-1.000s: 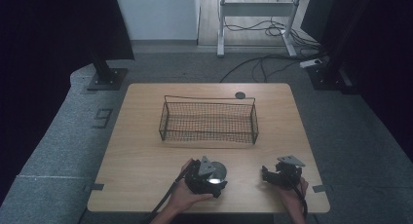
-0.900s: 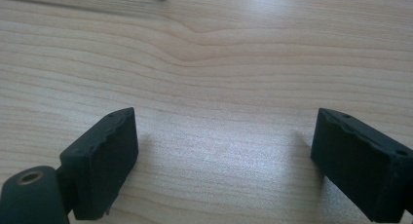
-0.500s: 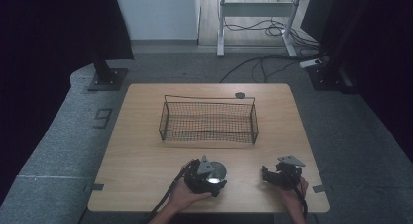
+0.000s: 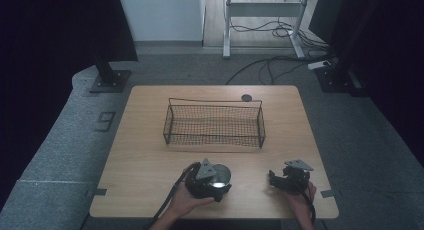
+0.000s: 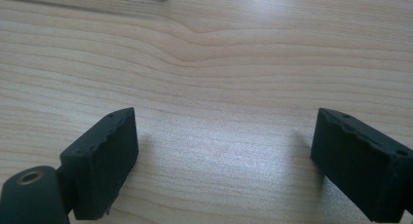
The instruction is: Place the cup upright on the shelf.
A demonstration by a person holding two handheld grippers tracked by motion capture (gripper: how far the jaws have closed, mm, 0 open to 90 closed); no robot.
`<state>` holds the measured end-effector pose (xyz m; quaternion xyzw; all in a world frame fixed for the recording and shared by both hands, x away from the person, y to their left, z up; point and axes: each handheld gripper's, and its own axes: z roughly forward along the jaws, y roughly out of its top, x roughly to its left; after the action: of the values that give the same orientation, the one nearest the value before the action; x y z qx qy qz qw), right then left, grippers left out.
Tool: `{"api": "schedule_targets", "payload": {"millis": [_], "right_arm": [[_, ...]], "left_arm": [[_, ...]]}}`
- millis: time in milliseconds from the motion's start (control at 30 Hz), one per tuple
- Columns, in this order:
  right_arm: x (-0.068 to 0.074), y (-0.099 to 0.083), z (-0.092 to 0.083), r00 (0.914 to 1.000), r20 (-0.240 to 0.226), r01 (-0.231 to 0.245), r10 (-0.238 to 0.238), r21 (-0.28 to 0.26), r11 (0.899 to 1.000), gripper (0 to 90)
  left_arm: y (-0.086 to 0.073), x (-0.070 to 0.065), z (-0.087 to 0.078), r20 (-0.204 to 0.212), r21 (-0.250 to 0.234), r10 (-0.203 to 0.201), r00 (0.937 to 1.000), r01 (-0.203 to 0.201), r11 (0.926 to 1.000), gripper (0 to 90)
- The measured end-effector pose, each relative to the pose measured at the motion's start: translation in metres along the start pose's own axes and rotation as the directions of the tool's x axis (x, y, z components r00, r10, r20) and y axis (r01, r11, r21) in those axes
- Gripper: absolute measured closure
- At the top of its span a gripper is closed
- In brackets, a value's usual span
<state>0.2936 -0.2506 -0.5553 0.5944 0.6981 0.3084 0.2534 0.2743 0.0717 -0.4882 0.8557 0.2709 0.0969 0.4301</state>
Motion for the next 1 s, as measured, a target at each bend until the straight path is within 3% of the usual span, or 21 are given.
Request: {"api": "schedule_targets", "payload": {"millis": [233,433,1000], "right_arm": [[0.0,0.0,0.0,1.0,0.0,0.0,0.0,0.0,1.0,9.9],[0.0,0.0,0.0,1.0,0.0,0.0,0.0,0.0,1.0,9.9],[0.0,0.0,0.0,1.0,0.003,0.0,0.0,-0.002,1.0,10.1]], "left_arm": [[0.008,0.004,-0.014,0.023,-0.03,0.006,0.9997,-0.006,0.9995,15.1],[0.014,0.008,-0.027,0.012,-0.057,0.013,0.9998,-0.012,0.9983,15.1],[0.023,0.028,-0.046,0.012,-0.098,-0.034,0.9993,0.035,0.9946,15.1]]}}
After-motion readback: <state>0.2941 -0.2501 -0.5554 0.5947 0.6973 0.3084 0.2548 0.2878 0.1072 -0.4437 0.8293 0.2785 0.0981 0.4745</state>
